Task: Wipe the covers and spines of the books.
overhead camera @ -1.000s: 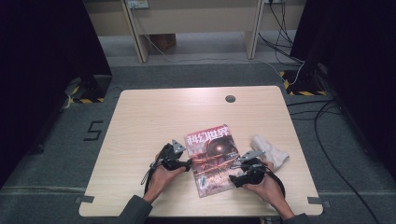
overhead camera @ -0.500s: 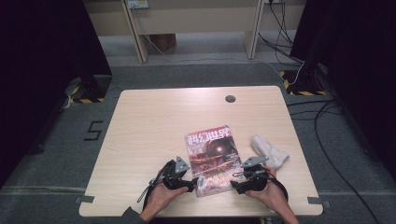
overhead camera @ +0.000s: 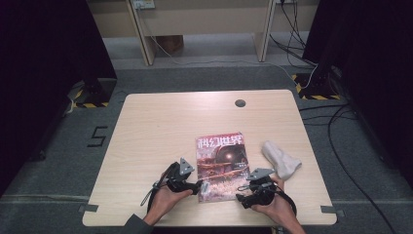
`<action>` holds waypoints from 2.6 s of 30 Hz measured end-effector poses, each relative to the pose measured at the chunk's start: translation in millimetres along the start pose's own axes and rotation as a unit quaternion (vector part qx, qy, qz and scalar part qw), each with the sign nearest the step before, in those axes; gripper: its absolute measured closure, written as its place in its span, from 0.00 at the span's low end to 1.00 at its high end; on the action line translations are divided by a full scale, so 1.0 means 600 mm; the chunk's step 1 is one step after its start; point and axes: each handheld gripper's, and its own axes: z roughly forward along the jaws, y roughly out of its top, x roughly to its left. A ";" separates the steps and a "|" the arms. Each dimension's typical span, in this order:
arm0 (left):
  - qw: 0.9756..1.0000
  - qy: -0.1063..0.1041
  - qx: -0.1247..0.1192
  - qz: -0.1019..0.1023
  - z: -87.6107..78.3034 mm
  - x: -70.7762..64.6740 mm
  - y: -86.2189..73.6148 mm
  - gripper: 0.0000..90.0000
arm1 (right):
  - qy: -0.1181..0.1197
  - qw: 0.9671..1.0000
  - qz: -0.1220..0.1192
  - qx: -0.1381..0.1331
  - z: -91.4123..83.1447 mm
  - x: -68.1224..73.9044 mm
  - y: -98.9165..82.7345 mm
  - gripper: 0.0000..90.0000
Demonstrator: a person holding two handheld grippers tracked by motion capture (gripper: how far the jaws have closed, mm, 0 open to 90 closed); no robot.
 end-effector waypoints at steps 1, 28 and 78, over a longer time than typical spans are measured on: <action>1.000 0.000 0.000 0.000 0.000 0.000 0.000 0.27 | -0.003 1.000 -0.001 0.000 0.001 0.001 0.000 0.18; 0.999 0.027 -0.002 -0.018 0.014 0.030 0.011 0.27 | -0.026 0.999 0.024 -0.005 0.022 0.015 0.021 0.16; 0.996 -0.035 -0.045 -0.070 -0.080 0.029 -0.069 0.21 | -0.107 0.991 0.048 -0.071 -0.077 -0.130 0.017 0.47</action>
